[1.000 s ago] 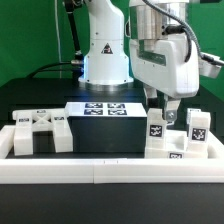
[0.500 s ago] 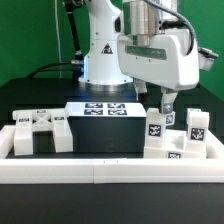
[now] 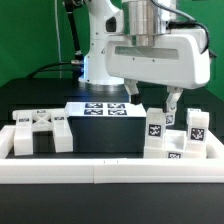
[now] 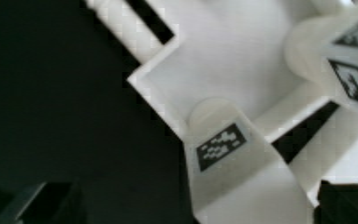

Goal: Assemble chair

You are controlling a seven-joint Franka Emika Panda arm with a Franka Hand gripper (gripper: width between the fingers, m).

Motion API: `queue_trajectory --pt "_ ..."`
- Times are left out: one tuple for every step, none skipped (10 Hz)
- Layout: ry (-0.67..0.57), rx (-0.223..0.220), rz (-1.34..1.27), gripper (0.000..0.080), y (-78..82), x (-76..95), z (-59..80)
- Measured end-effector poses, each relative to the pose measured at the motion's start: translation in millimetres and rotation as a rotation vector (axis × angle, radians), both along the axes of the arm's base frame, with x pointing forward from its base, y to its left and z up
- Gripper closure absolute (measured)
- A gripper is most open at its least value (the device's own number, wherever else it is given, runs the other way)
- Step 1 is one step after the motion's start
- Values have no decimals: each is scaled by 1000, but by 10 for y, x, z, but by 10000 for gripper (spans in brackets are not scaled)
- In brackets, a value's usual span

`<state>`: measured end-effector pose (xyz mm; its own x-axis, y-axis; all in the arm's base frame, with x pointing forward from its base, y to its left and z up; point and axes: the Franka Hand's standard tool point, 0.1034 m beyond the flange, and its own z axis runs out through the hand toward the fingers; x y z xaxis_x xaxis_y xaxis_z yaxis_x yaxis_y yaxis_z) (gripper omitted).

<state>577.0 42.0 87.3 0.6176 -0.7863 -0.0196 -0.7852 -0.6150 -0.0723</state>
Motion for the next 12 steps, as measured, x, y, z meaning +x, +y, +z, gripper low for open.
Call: queue_trajectory --pt "-7 -8 124 150 -14 0 -2" --pt "-11 -18 243 150 -16 -4 -9" --pt "-14 -32 407 150 -7 -12 -24" --pt "-20 -36 510 150 -6 -12 -26" --pt "-22 -37 549 150 -7 -11 -24" --pt "-24 -39 590 150 -12 -12 -27" --pt "-28 -43 674 150 -18 -12 -27" --pt "-30 -45 710 150 -17 -13 -29" --pt "-33 -46 734 150 6 -26 -50" --pt "-38 -50 734 150 30 -48 -93" --pt "-39 -56 738 150 48 -82 -154" --pt "-34 -57 742 150 71 -120 -214"
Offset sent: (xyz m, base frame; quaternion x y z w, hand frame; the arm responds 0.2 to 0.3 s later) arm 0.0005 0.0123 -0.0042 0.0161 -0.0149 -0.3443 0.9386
